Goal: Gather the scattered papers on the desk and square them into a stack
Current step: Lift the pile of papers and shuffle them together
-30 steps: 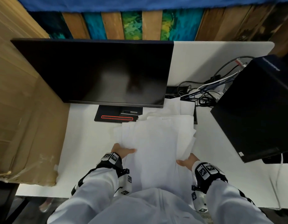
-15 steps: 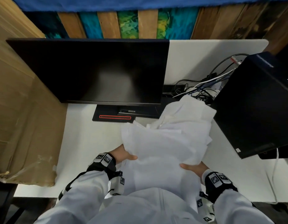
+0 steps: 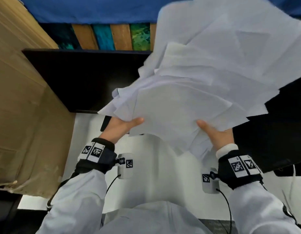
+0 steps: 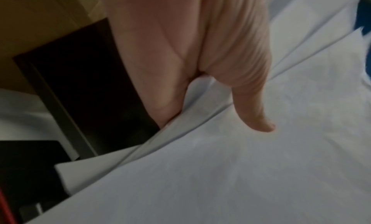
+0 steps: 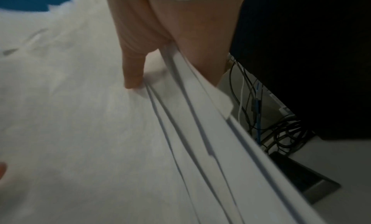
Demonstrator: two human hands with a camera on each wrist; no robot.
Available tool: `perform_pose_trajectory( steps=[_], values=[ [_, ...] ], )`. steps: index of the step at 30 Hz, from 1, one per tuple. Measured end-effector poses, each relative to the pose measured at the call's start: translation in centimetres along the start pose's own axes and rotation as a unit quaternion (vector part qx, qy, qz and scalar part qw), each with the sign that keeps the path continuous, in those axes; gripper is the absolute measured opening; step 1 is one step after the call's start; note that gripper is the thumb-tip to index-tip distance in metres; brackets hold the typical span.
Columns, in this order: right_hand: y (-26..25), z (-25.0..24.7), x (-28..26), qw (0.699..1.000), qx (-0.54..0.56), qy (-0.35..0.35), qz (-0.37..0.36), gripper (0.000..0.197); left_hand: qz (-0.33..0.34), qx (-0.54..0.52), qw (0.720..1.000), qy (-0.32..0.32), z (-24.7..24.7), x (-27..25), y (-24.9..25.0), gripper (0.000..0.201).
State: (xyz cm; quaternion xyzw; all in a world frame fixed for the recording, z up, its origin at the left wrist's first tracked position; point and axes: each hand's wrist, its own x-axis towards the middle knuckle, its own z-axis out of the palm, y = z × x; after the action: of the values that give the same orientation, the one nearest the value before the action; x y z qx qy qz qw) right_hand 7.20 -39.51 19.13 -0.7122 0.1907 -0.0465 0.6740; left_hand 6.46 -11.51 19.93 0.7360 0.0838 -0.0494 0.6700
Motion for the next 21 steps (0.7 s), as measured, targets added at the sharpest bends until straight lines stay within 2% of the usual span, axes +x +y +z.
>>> perform_pose_trajectory(
  steps=[2, 4, 6, 7, 9, 12, 14, 15, 17, 18, 19, 20, 21],
  values=[
    [0.1, 0.1, 0.3, 0.999, -0.029, -0.013, 0.032, 0.059, -0.015, 0.019, 1.0, 0.002, -0.9, 0.0, -0.2, 0.038],
    [1.8, 0.4, 1.0, 0.987, -0.108, -0.051, 0.108, 0.07, -0.045, 0.025, 0.999, 0.014, -1.2, -0.1, -1.3, 0.045],
    [3.2, 1.0, 1.3, 0.953, -0.22, -0.094, 0.188, 0.08, -0.068, 0.033, 0.997, 0.015, -1.0, -0.1, -3.3, 0.048],
    [3.8, 1.4, 1.2, 0.934, -0.27, -0.116, 0.205, 0.079, -0.081, 0.038, 0.996, 0.012, -0.5, -0.2, -4.0, 0.047],
    [4.6, 1.9, 1.6, 0.923, -0.294, -0.141, 0.204, 0.078, -0.096, 0.052, 0.994, 0.002, 0.3, -0.3, -4.8, 0.04],
    [4.3, 2.4, 1.8, 0.93, -0.255, -0.141, 0.223, 0.107, -0.082, 0.053, 0.995, 0.0, 0.7, 0.7, -5.4, 0.033],
    [4.3, 2.4, 2.3, 0.931, -0.27, -0.147, 0.195, 0.12, -0.057, 0.025, 0.998, 0.027, 0.7, 1.7, -5.4, 0.04],
    [3.8, 2.4, 2.4, 0.922, -0.297, -0.167, 0.182, 0.115, -0.038, 0.008, 0.998, 0.047, 0.7, 2.2, -5.5, 0.046],
    [3.1, 2.1, 2.6, 0.886, -0.368, -0.208, 0.191, 0.089, 0.0, -0.01, 0.996, 0.086, 0.9, 3.0, -5.3, 0.055],
    [2.8, 1.9, 2.8, 0.873, -0.388, -0.222, 0.193, 0.082, 0.017, -0.011, 0.995, 0.102, 0.9, 3.3, -5.4, 0.055],
    [2.7, 1.5, 3.1, 0.856, -0.411, -0.247, 0.193, 0.084, 0.026, -0.009, 0.993, 0.113, 0.9, 3.6, -5.3, 0.054],
    [2.4, 1.3, 3.0, 0.843, -0.413, -0.282, 0.198, 0.096, 0.033, -0.012, 0.992, 0.121, 0.8, 3.7, -5.2, 0.052],
    [2.6, 1.2, 3.2, 0.829, -0.423, -0.308, 0.196, 0.116, 0.03, -0.015, 0.992, 0.121, 0.6, 3.9, -5.2, 0.053]
  ],
)
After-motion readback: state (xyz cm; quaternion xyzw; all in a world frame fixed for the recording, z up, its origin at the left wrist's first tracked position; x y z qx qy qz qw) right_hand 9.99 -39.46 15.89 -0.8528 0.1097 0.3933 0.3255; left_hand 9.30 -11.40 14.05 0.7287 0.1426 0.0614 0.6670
